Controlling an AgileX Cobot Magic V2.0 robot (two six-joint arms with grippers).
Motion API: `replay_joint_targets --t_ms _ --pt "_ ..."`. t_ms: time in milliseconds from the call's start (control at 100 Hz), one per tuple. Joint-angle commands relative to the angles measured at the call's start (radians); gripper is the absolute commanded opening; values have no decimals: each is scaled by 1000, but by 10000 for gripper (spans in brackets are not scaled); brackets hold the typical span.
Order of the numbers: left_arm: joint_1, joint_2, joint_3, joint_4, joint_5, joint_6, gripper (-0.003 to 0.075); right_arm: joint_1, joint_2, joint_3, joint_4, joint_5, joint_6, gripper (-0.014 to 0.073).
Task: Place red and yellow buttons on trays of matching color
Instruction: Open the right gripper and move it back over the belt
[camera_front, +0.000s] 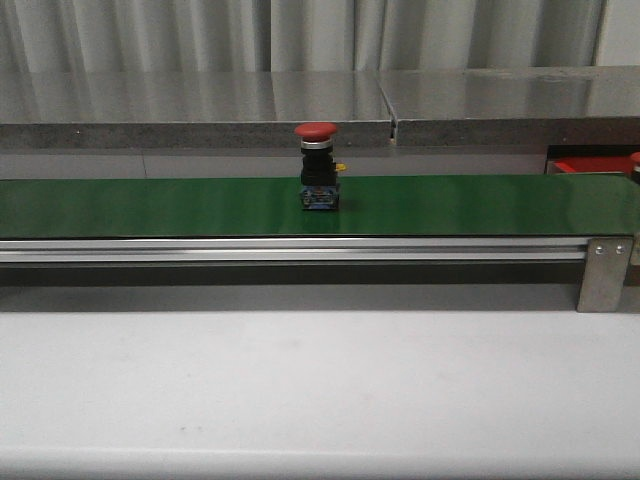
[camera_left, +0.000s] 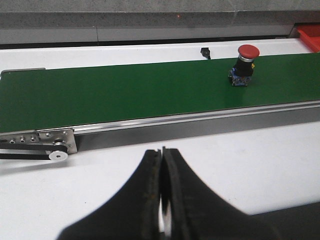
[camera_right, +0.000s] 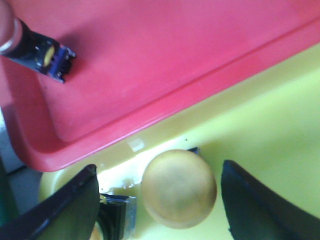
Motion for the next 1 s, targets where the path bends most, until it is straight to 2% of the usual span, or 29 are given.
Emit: replay_joint_targets --t_ms 0,320,650,840,990 --pt "-7 7 -22 -14 -81 -4 -20 -5 -92 -23 -11 -36 -5 521" --pt "-7 7 -22 -14 -81 -4 -20 33 -247 -23 -49 -15 -56 521" --pt "-7 7 -22 -14 -81 -4 -20 265 -273 -69 -50 81 -130 521" --pt "-7 7 -22 -14 -81 -4 -20 384 -261 -177 -81 222 -147 515" --pt "-7 7 -22 -14 -81 -4 -20 451 -227 -275 -82 330 -147 458"
